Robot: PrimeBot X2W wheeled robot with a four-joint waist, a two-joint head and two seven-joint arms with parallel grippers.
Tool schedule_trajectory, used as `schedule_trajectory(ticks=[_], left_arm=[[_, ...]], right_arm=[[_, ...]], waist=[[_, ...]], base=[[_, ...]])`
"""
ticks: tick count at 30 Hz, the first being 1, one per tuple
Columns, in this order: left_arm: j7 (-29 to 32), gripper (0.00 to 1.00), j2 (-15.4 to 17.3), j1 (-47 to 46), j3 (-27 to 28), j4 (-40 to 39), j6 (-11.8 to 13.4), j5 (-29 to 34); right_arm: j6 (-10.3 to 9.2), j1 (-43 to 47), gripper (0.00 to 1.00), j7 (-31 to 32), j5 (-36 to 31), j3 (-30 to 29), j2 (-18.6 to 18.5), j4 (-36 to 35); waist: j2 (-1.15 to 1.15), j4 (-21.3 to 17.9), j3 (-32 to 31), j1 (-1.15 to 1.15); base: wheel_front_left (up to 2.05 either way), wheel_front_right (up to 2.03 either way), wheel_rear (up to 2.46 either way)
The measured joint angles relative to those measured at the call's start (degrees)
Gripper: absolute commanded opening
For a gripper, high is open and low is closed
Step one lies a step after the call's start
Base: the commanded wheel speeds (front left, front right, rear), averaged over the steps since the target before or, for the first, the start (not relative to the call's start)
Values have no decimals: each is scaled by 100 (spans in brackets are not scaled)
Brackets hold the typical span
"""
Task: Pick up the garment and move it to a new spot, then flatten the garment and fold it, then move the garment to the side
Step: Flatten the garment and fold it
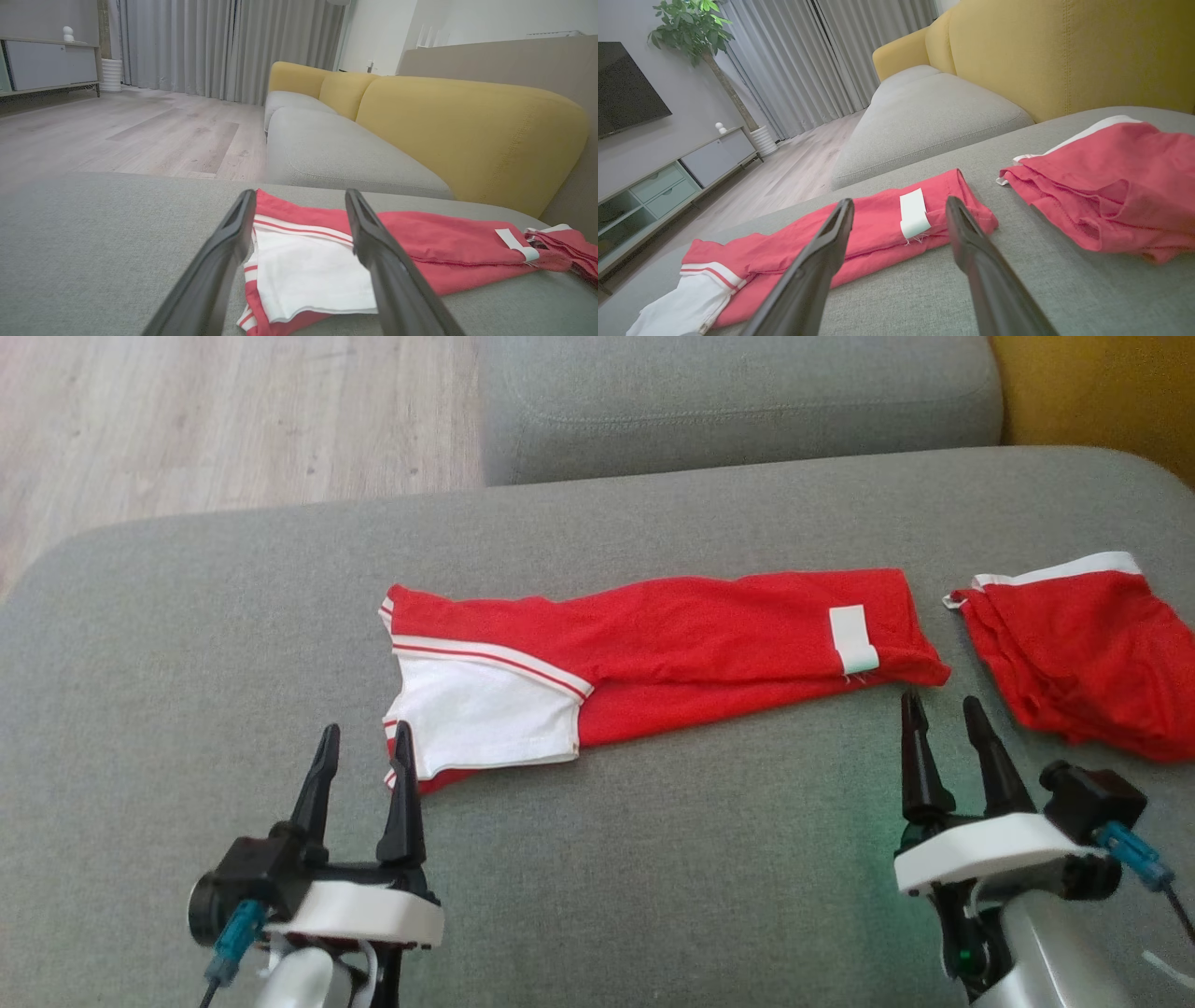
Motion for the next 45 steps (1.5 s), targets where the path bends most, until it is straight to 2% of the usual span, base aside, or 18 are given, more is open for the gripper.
schedule_trajectory(ticks=[5,9,14,17,20,26,31,32,33,40,45], left_arm=[[-1,100,-190,-15,277,33,-335,388],[0,100,-303,-173,366,104,-538,573],[0,100,-437,-459,436,82,-738,692],[0,100,-463,-581,427,32,-814,715],[-1,100,-481,-689,409,24,-842,749],[-1,100,-495,-881,302,23,-893,679],[-1,100,-499,-944,280,11,-910,667],[-1,100,-500,-951,280,9,-910,667],[-1,100,-500,-960,280,9,-910,667],[-1,100,-505,-982,291,62,-910,667],[-1,100,-506,-939,302,81,-911,665]], right_arm=[[0,-146,100,1,-215,-155,18,-15],[0,-635,100,162,-479,-533,33,283],[0,-1507,100,427,-720,-1456,32,1033],[0,-1919,100,469,-960,-2003,23,1558],[0,-2212,100,542,-1194,-2296,8,2080],[0,-2553,100,608,-1514,-2596,-26,2925],[0,-2874,100,606,-1613,-2683,-104,3359],[0,-2928,93,605,-1613,-2652,-110,3420],[0,-2977,0,599,-1613,-2608,-111,3472],[0,-2983,0,280,-1582,-2259,-94,3719],[0,-2798,0,116,-1260,-2158,-112,3542]], waist=[[0,46,161,1],[0,109,391,2],[0,228,736,2],[0,324,924,2],[0,431,1085,2],[0,590,1304,2],[0,621,1375,1],[0,618,1383,1],[0,611,1385,1],[0,500,1234,1],[0,368,1027,1]], base=[[0,0,0],[0,0,0],[0,0,0],[0,0,0],[0,0,0],[0,0,0],[0,0,0],[0,0,0],[0,0,0],[0,0,0],[0,0,0]])
